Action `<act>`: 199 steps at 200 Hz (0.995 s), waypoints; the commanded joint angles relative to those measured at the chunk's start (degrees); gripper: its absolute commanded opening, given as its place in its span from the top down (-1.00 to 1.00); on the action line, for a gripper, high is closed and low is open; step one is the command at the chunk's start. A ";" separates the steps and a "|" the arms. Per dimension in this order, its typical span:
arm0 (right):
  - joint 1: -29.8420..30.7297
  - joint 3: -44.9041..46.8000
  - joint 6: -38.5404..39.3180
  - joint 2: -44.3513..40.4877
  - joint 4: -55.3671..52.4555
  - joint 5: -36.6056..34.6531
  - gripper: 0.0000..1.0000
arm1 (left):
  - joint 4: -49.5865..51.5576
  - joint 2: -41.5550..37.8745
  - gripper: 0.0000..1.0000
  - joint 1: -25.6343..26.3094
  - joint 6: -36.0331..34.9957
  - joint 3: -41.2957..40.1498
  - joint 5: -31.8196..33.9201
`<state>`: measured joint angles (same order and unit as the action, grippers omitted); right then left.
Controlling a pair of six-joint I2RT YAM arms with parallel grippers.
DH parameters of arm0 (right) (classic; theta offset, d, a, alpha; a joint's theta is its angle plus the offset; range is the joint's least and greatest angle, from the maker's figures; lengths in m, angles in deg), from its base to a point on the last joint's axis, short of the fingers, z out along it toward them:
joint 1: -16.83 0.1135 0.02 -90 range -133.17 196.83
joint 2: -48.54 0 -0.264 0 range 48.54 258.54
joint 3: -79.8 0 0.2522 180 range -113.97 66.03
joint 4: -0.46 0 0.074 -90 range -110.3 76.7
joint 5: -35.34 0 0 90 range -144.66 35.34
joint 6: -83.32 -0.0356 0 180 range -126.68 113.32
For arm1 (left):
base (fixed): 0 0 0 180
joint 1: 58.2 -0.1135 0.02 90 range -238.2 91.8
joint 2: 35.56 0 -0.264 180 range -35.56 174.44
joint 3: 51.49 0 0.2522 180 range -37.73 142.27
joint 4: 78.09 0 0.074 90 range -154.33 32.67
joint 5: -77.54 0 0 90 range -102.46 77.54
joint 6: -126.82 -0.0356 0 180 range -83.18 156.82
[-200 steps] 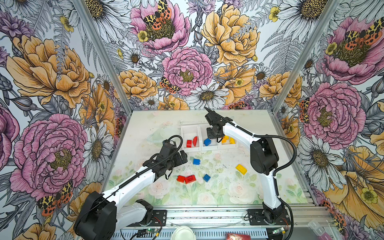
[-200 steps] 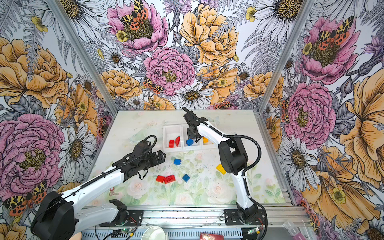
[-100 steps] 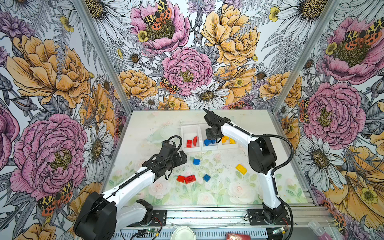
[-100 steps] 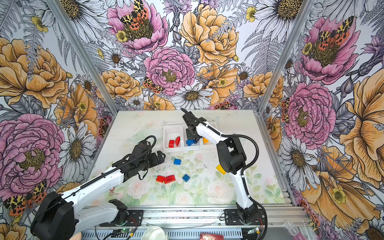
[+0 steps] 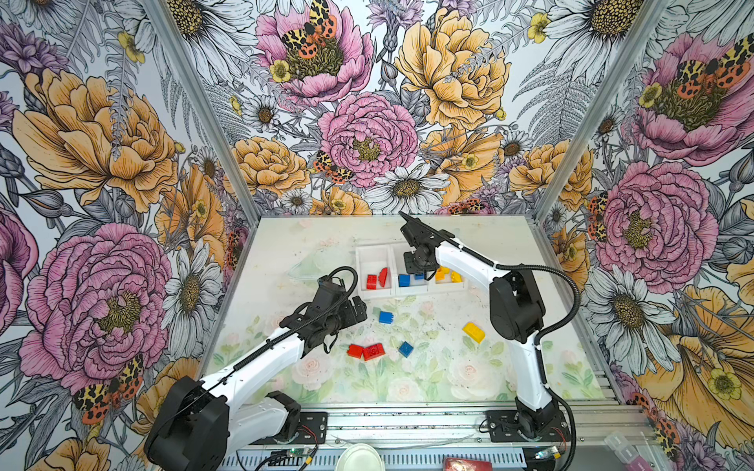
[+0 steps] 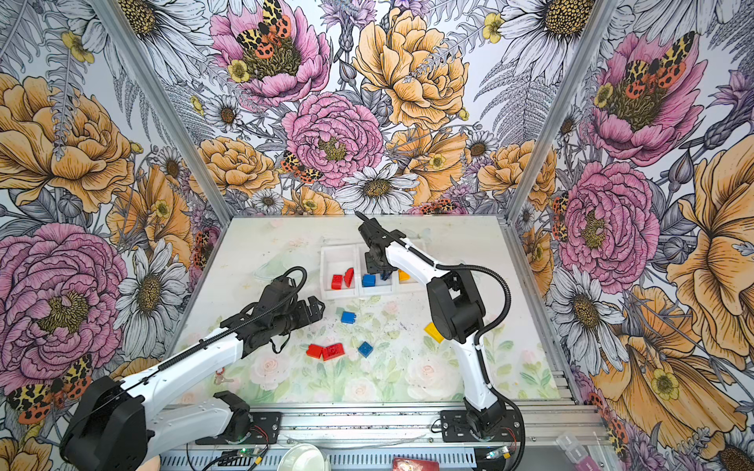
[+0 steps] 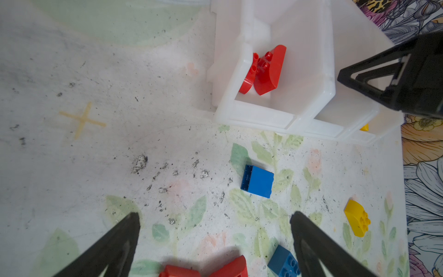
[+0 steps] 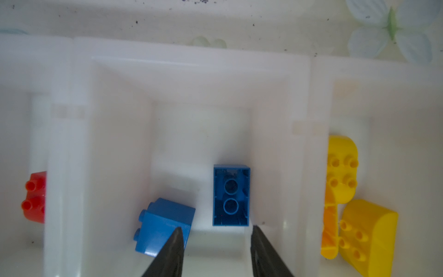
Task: Sort the legos into containers by color
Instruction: Place the lego in the container, then pick up the lego from the middle-right of the table.
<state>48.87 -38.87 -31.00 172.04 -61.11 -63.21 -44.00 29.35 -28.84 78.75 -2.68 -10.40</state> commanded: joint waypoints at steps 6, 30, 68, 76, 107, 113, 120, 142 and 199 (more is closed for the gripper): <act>0.66 2.77 0.47 -6.35 -0.22 2.08 0.03 | 0.01 -0.87 -0.97 -0.49 -0.01 -0.77 0.83; 0.93 7.07 1.72 -10.37 -0.09 3.52 -0.02 | 0.05 -0.85 -0.98 -0.54 -0.23 -0.86 0.83; 0.93 17.14 3.81 -19.08 -0.09 4.23 -0.19 | -0.08 -1.22 -0.98 -0.58 -0.28 -1.11 0.82; 0.85 19.50 3.92 -20.98 -0.09 4.36 -0.23 | -0.04 -1.22 -0.98 -0.54 -0.37 -1.12 0.83; -0.40 28.25 2.55 -27.28 -0.03 5.08 -0.33 | -0.07 -1.01 -0.97 -0.62 -0.75 -0.94 0.67; -0.75 29.94 2.20 -28.39 0.00 5.24 -0.35 | -0.12 -0.93 -0.97 -0.61 -0.80 -0.95 0.55; -1.19 31.86 1.74 -29.61 -0.01 5.36 -0.37 | 0.05 -1.01 -0.98 -0.60 -0.88 -0.95 0.49; -2.79 38.31 0.86 -33.41 0.33 5.54 -0.47 | 0.05 -1.20 -0.98 -0.75 -0.92 -1.07 0.16; -9.03 50.23 1.19 -39.91 3.05 8.90 -0.75 | -0.04 -0.55 -0.98 -0.82 -1.35 -0.69 -0.01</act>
<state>42.13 8.65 -29.71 134.75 -60.76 -56.77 -44.02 29.30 -29.10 78.64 -2.94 -10.42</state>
